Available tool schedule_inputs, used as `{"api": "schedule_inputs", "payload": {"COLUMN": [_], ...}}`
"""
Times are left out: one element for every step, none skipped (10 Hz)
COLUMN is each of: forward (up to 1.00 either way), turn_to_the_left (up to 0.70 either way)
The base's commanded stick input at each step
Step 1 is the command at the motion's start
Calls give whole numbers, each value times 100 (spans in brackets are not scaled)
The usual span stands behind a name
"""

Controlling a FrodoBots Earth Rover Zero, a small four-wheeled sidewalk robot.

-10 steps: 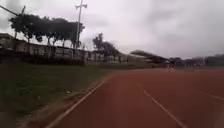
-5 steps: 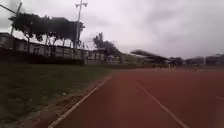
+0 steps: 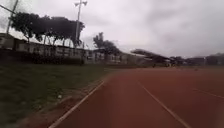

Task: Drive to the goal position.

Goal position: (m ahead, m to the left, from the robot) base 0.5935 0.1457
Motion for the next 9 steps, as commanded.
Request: {"api": "schedule_inputs", "payload": {"forward": [50, 50, 50, 50, 50, 50, 50, 50, 50], "turn_to_the_left": [0, 0, 0, 0, 0, 0, 0, 0, 0]}}
